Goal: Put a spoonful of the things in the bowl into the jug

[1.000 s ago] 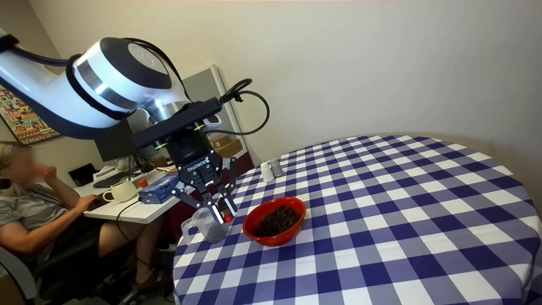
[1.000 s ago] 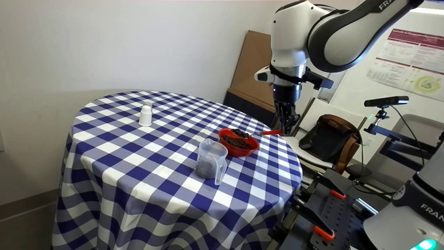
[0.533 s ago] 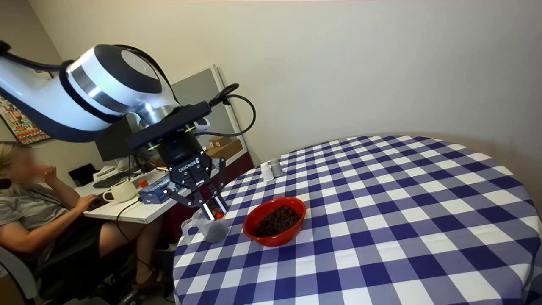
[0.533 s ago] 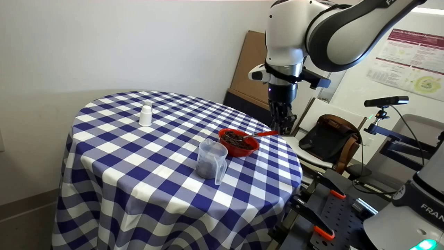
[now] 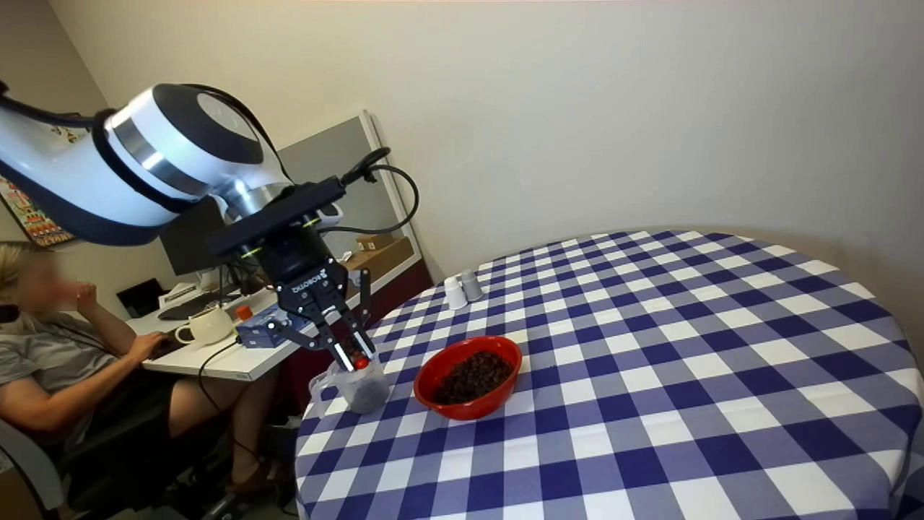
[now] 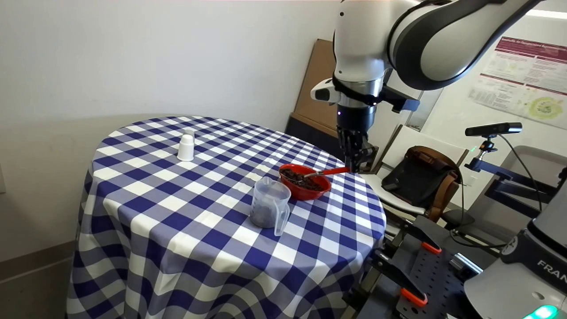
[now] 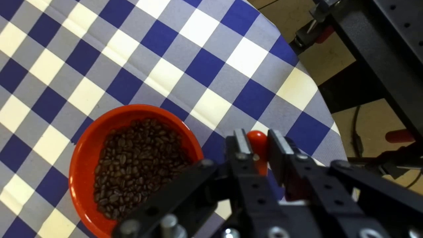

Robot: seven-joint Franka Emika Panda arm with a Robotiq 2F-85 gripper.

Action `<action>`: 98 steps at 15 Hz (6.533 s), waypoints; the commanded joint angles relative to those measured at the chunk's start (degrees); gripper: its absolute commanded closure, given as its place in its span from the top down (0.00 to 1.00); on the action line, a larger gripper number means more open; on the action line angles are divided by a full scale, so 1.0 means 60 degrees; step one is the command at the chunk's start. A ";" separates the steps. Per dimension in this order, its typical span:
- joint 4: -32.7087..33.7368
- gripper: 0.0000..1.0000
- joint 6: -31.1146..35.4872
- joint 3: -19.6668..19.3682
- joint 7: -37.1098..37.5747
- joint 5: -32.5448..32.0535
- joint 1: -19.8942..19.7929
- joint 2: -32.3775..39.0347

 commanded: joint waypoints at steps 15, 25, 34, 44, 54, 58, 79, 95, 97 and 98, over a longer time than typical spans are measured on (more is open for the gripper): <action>0.0296 0.05 -0.0102 0.0463 0.1116 -0.0131 0.0390 0.0638; 0.0698 0.05 -0.0006 0.0483 0.1747 -0.0693 0.0469 0.1223; 0.0552 0.05 0.0222 0.0521 0.2875 -0.2614 0.0550 0.1107; 0.0261 0.05 0.0451 0.0594 0.4429 -0.4824 0.0646 0.1011; -0.0011 0.05 0.0526 0.0669 0.5792 -0.6448 0.0670 0.0923; -0.0096 0.05 0.0508 0.0666 0.6407 -0.7288 0.0666 0.0838; -0.0486 0.05 0.0090 0.0722 0.9205 -1.1591 0.0668 0.0611; 0.0114 0.05 0.0976 0.0082 0.8251 -0.8818 -0.0015 0.0744; 0.0551 0.05 0.1235 -0.0174 0.8214 -0.8056 -0.0268 0.0748; 0.0783 0.05 0.1358 -0.0332 0.8191 -0.7737 -0.0420 0.0761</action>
